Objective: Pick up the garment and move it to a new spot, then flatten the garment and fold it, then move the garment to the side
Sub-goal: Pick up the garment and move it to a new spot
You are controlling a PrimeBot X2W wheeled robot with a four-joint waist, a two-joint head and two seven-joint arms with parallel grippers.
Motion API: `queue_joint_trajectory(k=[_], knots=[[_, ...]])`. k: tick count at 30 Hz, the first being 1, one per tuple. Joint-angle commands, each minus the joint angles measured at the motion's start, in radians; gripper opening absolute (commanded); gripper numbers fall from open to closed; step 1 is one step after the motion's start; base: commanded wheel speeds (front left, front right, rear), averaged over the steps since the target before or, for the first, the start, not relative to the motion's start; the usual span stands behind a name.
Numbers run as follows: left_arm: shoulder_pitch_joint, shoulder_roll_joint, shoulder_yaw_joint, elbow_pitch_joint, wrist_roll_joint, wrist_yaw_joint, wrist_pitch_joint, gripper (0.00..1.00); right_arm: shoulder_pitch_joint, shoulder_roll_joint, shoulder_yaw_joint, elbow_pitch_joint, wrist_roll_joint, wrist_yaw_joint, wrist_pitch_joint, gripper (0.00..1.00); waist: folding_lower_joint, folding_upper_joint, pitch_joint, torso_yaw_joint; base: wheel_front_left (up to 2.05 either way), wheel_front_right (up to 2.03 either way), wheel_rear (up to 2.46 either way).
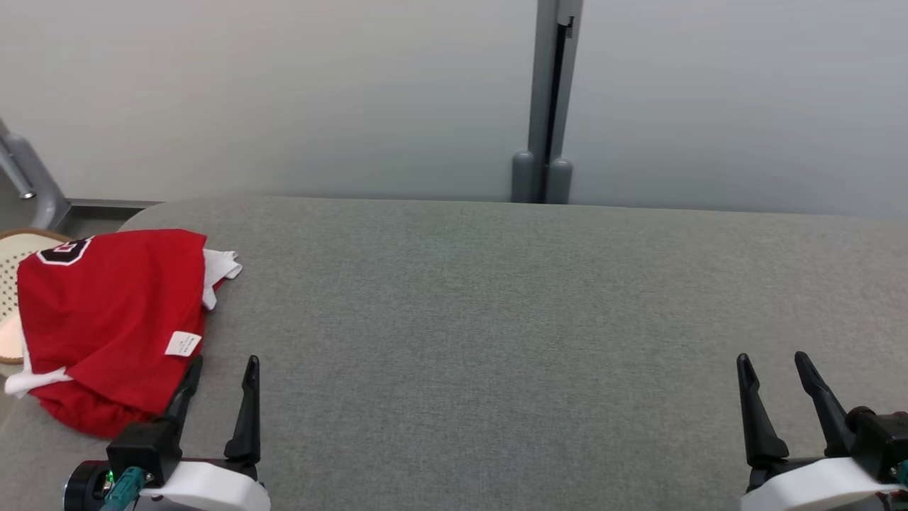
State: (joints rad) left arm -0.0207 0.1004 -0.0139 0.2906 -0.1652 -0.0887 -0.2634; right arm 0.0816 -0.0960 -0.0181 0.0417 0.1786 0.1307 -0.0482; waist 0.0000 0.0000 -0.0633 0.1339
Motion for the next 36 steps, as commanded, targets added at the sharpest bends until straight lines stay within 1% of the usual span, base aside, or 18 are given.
queue_joint_trajectory(k=[1,2,3,6,11,17,21,27,33,36], knots=[[-0.020,0.006,0.013,0.002,-0.007,-0.003,-0.002,1.00,-0.004,0.001,0.007,-0.013,0.002,0.000,0.006,1.00,0.0000,0.0000,0.008,0.063,0.00,0.00,0.00],[-0.022,0.012,0.021,0.005,-0.005,-0.001,-0.002,1.00,-0.008,0.002,0.017,-0.018,0.003,0.000,0.009,1.00,0.0000,0.0000,0.009,0.080,0.00,0.00,0.00],[-0.022,0.012,0.021,0.005,-0.005,-0.001,-0.002,1.00,-0.008,0.002,0.017,-0.018,0.003,0.000,0.009,1.00,0.0000,0.0000,0.009,0.080,0.00,0.00,0.00],[-0.034,0.023,0.031,0.007,0.005,0.006,-0.002,1.00,-0.016,0.004,0.025,-0.034,0.001,0.000,0.016,1.00,0.0000,0.0000,0.014,0.141,0.00,0.00,0.00],[-0.015,0.019,0.062,0.003,-0.011,0.014,-0.001,1.00,-0.026,0.010,0.051,-0.052,-0.002,0.000,0.030,1.00,0.0000,0.0000,0.016,0.222,0.00,0.00,0.00],[-0.010,0.018,0.082,0.001,-0.012,0.015,-0.001,1.00,-0.027,0.011,0.057,-0.068,-0.011,0.000,0.042,1.00,0.0000,0.0000,0.018,0.285,0.00,0.00,0.00],[-0.014,0.013,0.085,0.004,-0.010,0.011,-0.001,1.00,-0.030,0.014,0.057,-0.071,-0.019,0.000,0.049,1.00,0.0000,0.0000,0.020,0.302,0.00,0.00,0.00],[-0.026,0.005,0.087,0.012,-0.005,0.006,-0.001,1.00,-0.033,0.015,0.059,-0.071,-0.026,0.000,0.056,1.00,0.0000,0.0000,0.020,0.308,0.00,0.00,0.00],[-0.044,-0.005,0.079,0.025,-0.006,0.002,-0.001,1.00,-0.042,0.007,0.065,-0.074,-0.022,0.000,0.064,1.00,0.0000,0.0000,0.034,0.298,0.00,0.00,0.00],[-0.082,-0.012,0.067,0.052,-0.018,-0.002,-0.001,1.00,-0.056,0.000,0.068,-0.087,-0.030,0.000,0.074,1.00,0.0000,0.0000,0.066,0.282,0.00,0.00,0.00]])
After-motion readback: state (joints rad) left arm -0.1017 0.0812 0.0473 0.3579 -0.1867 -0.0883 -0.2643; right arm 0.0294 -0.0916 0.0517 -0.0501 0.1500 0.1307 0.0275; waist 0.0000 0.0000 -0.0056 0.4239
